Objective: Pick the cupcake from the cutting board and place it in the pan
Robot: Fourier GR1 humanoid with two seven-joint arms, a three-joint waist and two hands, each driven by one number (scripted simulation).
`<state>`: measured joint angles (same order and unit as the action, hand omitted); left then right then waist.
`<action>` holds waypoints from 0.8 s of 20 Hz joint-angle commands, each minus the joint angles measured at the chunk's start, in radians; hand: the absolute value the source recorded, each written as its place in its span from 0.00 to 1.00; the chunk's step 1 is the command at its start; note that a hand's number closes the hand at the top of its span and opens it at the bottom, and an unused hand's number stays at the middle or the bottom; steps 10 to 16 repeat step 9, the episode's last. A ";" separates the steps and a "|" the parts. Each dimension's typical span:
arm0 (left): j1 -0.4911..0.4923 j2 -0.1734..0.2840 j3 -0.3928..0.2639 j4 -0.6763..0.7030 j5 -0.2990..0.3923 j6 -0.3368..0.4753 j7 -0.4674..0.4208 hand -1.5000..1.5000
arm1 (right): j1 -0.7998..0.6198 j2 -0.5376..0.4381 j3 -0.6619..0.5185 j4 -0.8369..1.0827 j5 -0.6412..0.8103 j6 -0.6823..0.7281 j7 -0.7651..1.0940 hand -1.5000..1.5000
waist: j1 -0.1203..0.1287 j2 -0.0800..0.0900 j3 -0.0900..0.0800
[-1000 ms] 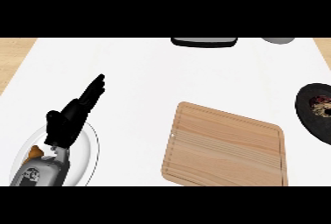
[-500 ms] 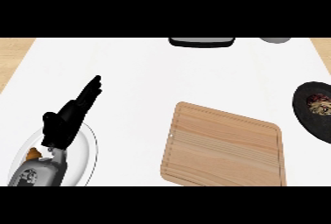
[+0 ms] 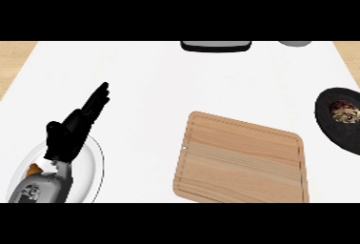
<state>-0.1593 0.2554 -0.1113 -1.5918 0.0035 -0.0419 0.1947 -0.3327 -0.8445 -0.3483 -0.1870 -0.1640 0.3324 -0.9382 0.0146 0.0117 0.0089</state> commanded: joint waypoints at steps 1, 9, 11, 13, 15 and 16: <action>-0.018 0.018 0.034 -0.015 0.029 -0.019 0.024 0.50 | 0.069 0.033 -0.002 -0.010 -0.001 0.129 -0.173 0.00 | -0.004 -0.005 -0.001; -0.015 -0.006 0.018 -0.023 0.011 -0.004 0.044 0.50 | 0.168 0.035 -0.022 -0.054 -0.011 0.119 -0.236 0.00 | -0.012 -0.006 0.000; -0.015 -0.006 0.018 -0.023 0.011 -0.004 0.044 0.50 | 0.168 0.035 -0.022 -0.054 -0.011 0.119 -0.236 0.00 | -0.012 -0.006 0.000; -0.015 -0.006 0.018 -0.023 0.011 -0.004 0.044 0.50 | 0.168 0.035 -0.022 -0.054 -0.011 0.119 -0.236 0.00 | -0.012 -0.006 0.000; -0.015 -0.006 0.018 -0.023 0.011 -0.004 0.044 0.50 | 0.168 0.035 -0.022 -0.054 -0.011 0.119 -0.236 0.00 | -0.012 -0.006 0.000; -0.015 -0.006 0.018 -0.023 0.011 -0.004 0.044 0.50 | 0.168 0.035 -0.022 -0.054 -0.011 0.119 -0.236 0.00 | -0.012 -0.006 0.000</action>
